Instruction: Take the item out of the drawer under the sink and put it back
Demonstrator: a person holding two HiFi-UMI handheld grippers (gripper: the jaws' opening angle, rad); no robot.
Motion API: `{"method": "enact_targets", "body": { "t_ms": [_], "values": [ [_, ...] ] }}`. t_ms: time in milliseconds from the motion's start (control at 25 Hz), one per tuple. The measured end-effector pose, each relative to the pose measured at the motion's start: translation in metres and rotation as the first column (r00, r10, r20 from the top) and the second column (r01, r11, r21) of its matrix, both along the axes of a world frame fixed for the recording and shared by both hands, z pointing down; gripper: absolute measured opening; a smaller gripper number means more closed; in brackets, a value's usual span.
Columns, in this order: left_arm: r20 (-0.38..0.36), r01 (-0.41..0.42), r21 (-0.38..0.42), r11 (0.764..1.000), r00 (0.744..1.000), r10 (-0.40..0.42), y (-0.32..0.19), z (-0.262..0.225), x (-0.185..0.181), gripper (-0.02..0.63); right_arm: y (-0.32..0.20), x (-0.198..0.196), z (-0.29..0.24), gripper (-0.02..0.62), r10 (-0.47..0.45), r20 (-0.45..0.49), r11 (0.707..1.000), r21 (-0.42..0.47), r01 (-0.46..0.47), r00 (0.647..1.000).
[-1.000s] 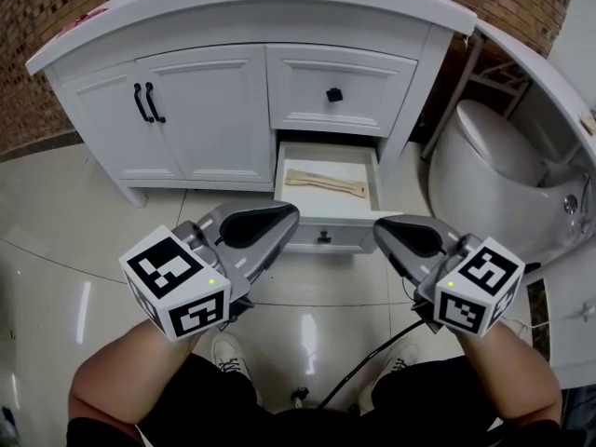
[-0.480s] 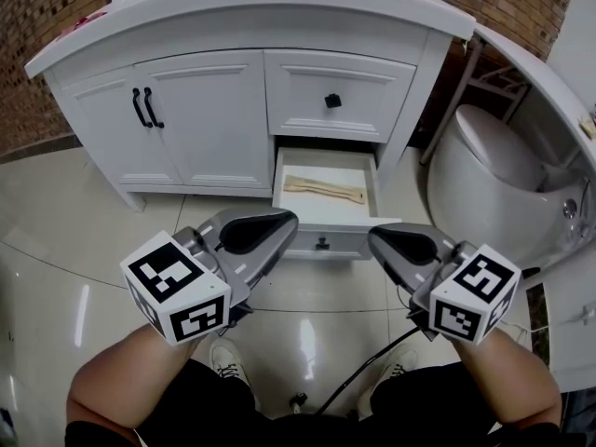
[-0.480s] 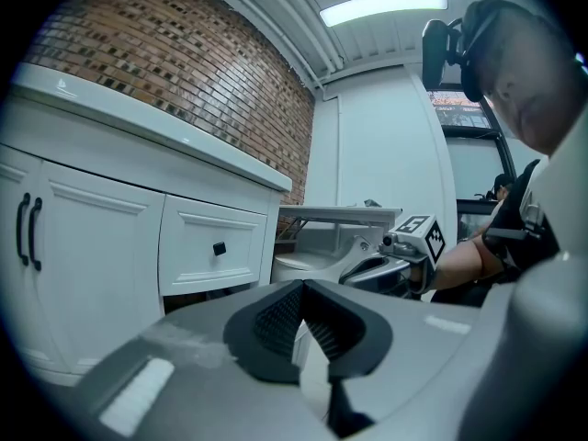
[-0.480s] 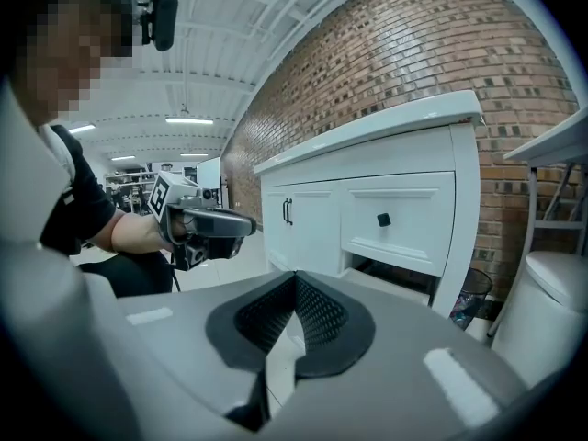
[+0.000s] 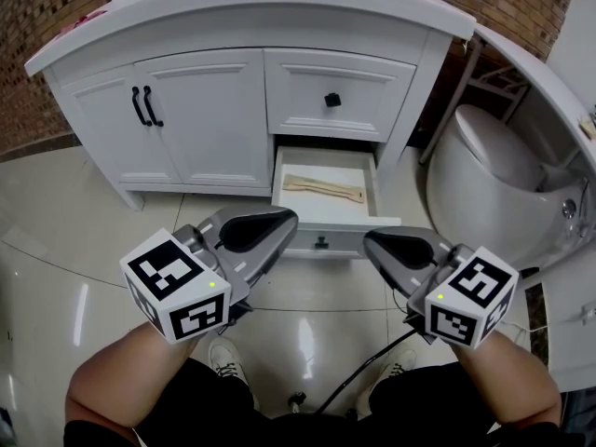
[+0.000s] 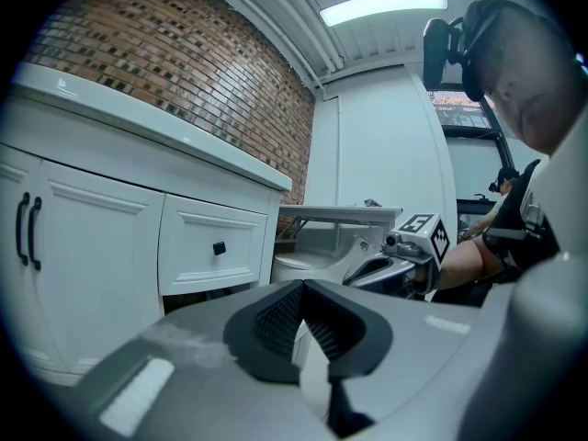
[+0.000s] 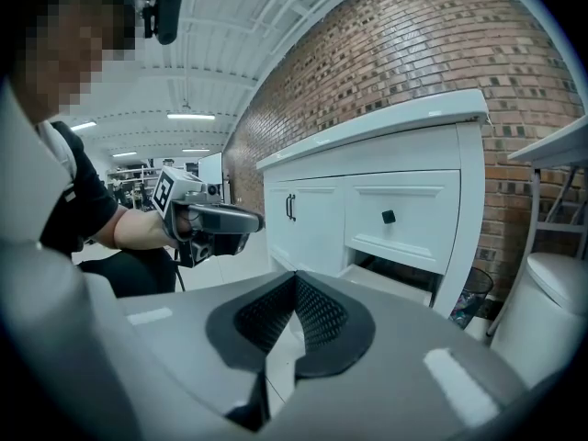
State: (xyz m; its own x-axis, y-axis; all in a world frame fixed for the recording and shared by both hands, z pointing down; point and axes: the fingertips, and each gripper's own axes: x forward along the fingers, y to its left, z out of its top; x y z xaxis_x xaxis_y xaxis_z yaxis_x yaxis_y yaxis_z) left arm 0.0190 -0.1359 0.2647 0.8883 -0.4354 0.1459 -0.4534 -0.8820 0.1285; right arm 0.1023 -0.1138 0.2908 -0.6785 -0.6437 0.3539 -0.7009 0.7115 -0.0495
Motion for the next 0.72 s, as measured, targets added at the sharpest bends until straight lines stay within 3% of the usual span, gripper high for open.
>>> {"method": "enact_targets", "body": {
  "t_ms": [720],
  "values": [
    [0.004,-0.002,-0.002,1.0,1.0,0.002,-0.0006,0.0022,0.0007,0.006,0.0008,-0.0023,0.0017,0.006,-0.011,0.004,1.0,-0.009,0.011,1.0]
  ]
}}
